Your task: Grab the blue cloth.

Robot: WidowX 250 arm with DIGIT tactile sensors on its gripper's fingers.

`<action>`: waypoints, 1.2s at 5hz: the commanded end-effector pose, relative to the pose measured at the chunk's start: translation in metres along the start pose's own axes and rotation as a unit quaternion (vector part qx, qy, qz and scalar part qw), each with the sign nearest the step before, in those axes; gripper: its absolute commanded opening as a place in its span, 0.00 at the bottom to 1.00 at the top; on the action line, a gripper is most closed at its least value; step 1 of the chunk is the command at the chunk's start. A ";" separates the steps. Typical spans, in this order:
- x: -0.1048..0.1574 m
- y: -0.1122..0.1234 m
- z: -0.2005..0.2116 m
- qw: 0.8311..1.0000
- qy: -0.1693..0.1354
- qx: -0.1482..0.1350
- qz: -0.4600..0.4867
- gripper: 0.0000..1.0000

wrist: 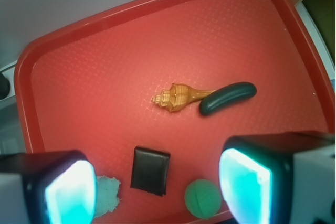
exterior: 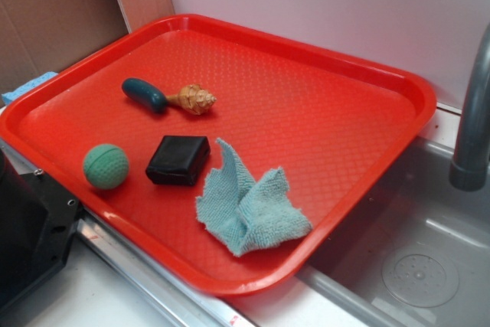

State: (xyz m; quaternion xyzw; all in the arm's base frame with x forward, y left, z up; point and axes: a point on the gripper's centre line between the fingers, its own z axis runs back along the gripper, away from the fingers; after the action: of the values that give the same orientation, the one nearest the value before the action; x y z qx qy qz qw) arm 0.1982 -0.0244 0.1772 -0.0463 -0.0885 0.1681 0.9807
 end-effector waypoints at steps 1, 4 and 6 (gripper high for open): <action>0.000 0.000 0.000 1.000 0.000 0.000 0.000 1.00; 0.002 -0.046 -0.047 0.998 0.037 -0.040 0.043 1.00; -0.022 -0.097 -0.088 0.997 0.051 -0.032 0.051 1.00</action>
State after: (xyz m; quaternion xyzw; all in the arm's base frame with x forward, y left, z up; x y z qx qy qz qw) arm 0.2179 -0.1244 0.0864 -0.0764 -0.0195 0.2108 0.9743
